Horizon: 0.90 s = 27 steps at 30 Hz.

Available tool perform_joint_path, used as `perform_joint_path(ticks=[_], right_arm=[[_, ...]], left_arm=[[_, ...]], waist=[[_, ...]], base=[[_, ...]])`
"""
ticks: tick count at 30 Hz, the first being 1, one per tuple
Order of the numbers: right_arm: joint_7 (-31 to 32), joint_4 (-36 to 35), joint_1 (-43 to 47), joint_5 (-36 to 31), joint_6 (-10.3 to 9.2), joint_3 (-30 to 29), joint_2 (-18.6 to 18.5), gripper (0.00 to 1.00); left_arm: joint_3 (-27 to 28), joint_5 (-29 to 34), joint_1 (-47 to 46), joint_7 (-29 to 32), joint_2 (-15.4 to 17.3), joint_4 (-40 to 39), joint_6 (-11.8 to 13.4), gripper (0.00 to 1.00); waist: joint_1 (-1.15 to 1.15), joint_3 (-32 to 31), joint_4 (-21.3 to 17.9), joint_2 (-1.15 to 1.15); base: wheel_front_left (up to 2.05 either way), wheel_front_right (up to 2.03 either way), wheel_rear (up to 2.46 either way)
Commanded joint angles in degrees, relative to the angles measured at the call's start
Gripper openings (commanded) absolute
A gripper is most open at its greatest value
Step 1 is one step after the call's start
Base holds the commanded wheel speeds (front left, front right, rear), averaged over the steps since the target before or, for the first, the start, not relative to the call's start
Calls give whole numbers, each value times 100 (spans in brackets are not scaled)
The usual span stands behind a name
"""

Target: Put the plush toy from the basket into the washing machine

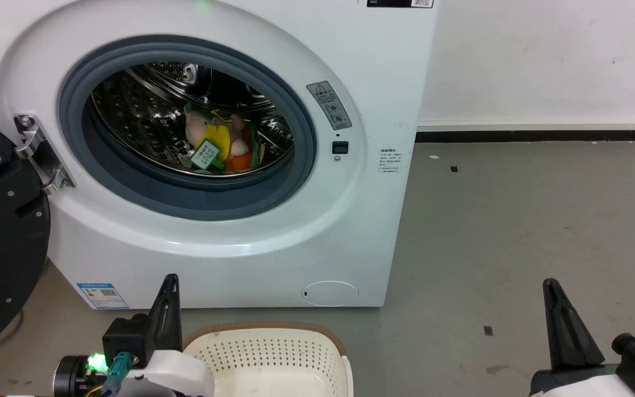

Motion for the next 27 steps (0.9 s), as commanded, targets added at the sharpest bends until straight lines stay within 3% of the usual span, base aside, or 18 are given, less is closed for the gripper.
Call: perform_joint_path(ticks=[1,27], right_arm=[[38,30,-98,-75,-1,17,0,0],[333,82,-224,-328,-2,78,-1,0]], left_arm=[[17,45,63,40,-8,-73,-23,0],[47,129,111,331,-51,-336,-84,0]], waist=[[0,1,0,0],[0,13,2,0]], base=[[0,0,0],[0,0,0]])
